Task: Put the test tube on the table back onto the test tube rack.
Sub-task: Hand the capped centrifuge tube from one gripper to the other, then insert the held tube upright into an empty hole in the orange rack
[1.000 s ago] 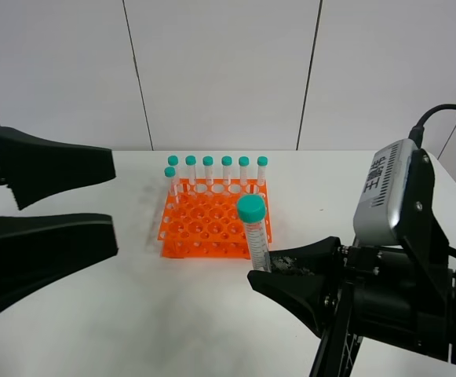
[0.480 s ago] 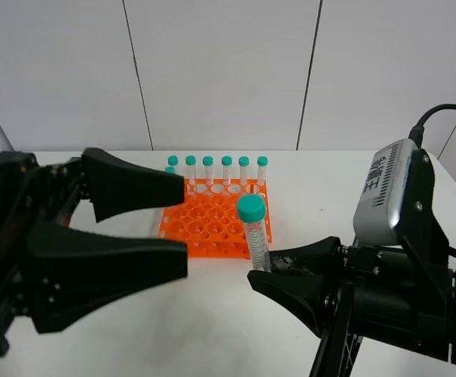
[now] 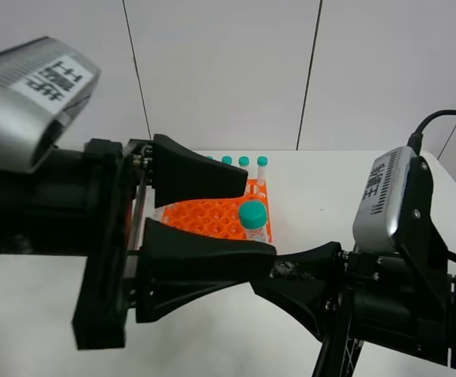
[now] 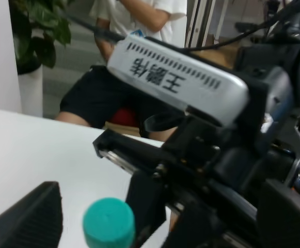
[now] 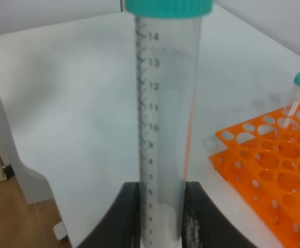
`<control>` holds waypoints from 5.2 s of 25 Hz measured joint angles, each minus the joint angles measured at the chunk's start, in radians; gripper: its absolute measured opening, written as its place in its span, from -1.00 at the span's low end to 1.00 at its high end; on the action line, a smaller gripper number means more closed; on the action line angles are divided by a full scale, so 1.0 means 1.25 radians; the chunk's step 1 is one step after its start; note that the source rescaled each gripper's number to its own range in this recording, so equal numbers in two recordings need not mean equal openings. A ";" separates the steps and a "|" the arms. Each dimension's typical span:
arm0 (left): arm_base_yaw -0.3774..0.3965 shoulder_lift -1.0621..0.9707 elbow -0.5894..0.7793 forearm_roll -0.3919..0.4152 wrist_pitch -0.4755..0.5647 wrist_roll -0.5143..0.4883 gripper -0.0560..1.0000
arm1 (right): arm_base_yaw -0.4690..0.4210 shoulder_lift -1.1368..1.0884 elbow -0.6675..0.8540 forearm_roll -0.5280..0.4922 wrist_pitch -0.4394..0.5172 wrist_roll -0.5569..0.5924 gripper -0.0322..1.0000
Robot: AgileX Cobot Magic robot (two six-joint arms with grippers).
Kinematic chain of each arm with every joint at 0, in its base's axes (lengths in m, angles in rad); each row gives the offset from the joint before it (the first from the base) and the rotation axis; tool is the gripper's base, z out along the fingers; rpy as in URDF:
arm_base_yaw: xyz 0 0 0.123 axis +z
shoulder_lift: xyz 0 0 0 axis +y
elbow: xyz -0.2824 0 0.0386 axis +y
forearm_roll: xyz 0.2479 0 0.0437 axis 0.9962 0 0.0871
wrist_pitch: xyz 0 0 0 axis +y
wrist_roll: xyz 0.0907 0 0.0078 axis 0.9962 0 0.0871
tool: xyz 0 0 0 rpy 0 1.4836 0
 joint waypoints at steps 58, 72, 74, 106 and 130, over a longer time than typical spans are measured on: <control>0.000 0.061 -0.066 0.000 -0.067 0.050 -0.19 | 0.000 0.000 0.002 0.012 -0.103 0.000 -0.93; -0.001 0.061 -0.071 0.002 -0.060 0.052 -0.89 | 0.000 0.000 0.002 0.023 -0.105 0.000 -0.93; -0.001 0.062 -0.077 0.006 -0.060 0.048 -0.89 | 0.000 0.000 0.002 0.024 -0.112 0.000 -0.93; -0.001 0.062 -0.095 0.002 -0.104 0.042 -0.89 | 0.000 0.000 0.002 0.026 -0.118 0.012 1.00; -0.001 0.062 -0.098 0.001 -0.105 0.042 -0.89 | -0.088 0.000 0.058 0.056 0.069 0.037 1.00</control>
